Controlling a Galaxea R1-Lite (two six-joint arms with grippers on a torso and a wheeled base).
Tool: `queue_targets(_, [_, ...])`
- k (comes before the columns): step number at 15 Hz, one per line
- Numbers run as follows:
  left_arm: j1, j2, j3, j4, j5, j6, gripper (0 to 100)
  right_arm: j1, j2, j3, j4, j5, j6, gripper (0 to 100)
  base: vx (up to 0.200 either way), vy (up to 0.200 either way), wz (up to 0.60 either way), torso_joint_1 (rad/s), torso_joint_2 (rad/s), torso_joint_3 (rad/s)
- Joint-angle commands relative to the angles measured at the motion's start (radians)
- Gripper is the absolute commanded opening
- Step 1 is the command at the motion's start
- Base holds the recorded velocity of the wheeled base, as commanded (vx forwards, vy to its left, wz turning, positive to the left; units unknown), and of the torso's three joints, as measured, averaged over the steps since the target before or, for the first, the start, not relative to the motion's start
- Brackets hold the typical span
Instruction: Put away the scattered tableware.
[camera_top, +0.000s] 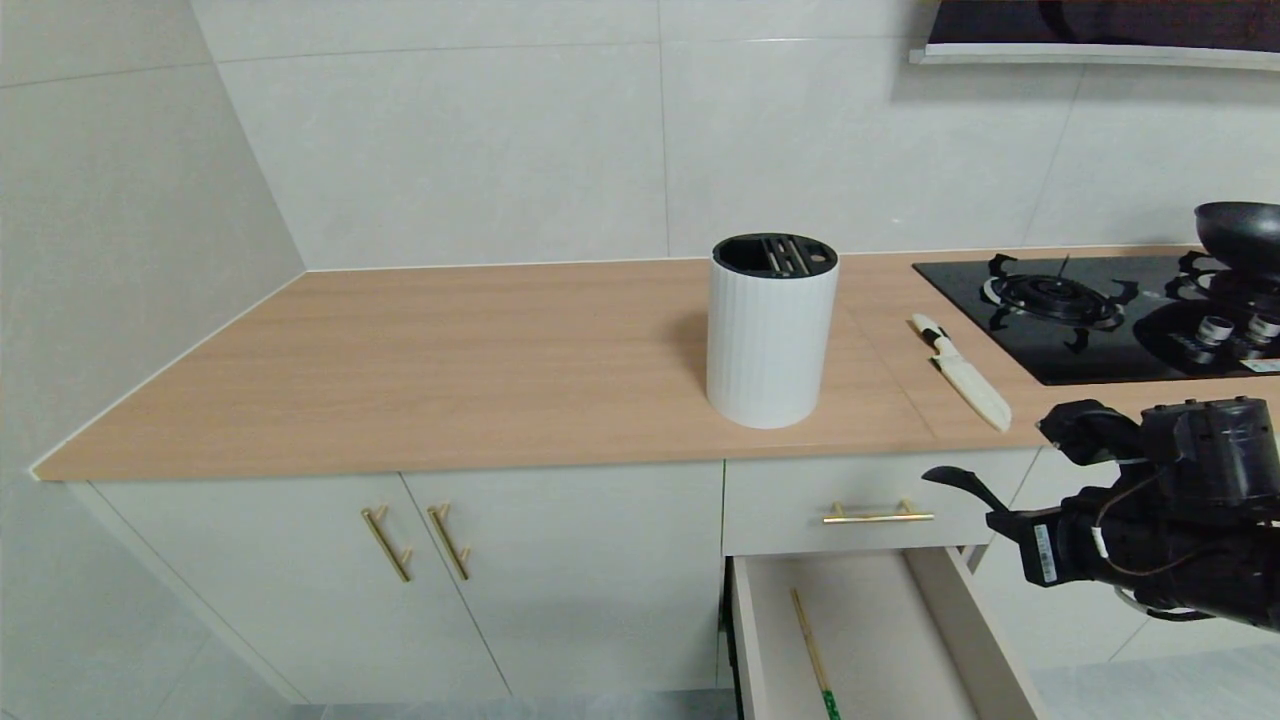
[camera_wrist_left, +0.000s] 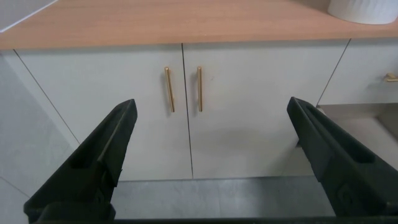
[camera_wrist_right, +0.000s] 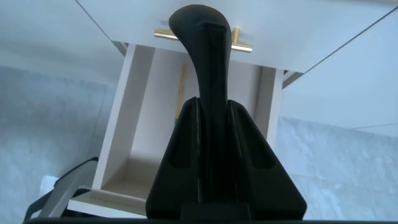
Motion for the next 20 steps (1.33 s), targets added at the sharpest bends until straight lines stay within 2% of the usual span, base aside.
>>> queue_targets(1, [0.0,0.002,0.0,0.0,0.0,0.0,100,0.001,0.015,0.001,0.0,0.0,0.0,0,0.0,0.0,0.0,0.0,0.0,0.0])
queue_targets(7, [0.0,0.0,0.0,0.0,0.0,0.0,100,0.001,0.084,0.006,-0.035,-0.003,0.0,0,0.0,0.0,0.0,-0.018,0.04,0.022])
queue_targets(20, [0.0,0.0,0.0,0.0,0.0,0.0,100,0.001,0.153,0.015,-0.071,-0.011,0.0,0,0.0,0.0,0.0,-0.201,0.48,0.272])
